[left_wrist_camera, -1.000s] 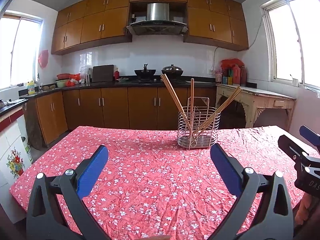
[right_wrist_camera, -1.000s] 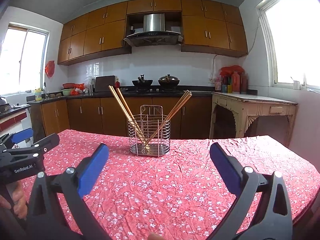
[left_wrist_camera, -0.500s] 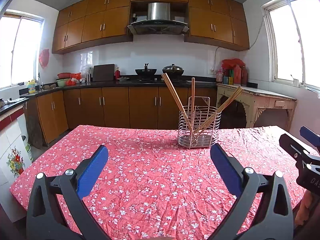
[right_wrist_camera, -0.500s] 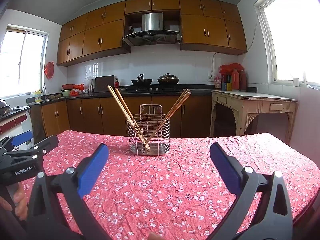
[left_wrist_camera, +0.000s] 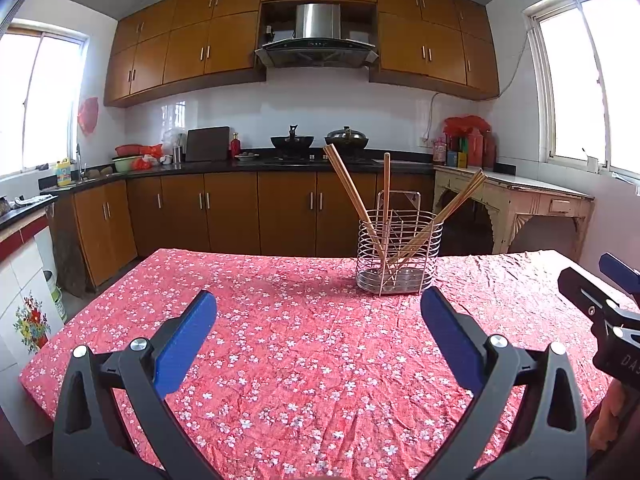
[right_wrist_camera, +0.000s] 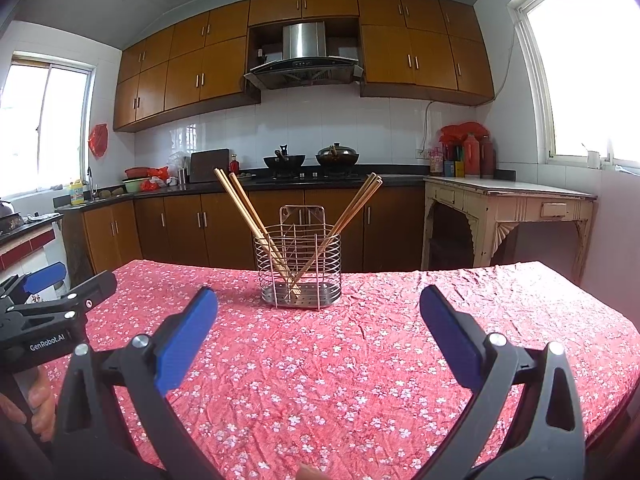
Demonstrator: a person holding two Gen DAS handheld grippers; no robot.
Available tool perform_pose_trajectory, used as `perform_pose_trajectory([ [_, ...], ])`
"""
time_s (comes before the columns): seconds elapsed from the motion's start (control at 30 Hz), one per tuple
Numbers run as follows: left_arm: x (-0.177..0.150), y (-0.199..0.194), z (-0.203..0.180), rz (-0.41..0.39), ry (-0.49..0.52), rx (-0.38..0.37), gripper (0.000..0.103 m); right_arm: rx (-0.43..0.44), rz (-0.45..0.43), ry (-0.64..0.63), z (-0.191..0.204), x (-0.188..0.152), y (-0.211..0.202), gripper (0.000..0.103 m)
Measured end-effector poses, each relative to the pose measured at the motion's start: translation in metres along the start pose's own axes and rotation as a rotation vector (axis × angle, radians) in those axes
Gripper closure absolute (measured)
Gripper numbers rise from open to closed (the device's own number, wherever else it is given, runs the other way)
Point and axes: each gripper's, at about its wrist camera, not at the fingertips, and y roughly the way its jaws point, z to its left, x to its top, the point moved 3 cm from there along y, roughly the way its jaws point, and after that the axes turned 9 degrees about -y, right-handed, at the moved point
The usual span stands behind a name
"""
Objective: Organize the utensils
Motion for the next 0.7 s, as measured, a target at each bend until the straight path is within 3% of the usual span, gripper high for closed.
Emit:
perform_pose_trajectory([
  [0.7, -0.0002, 0.0004, -0.0014, 0.004, 0.0, -0.001, 0.002, -0.001, 0.002, 0.002, 0.0013, -0.0005, 0.001, 0.004],
])
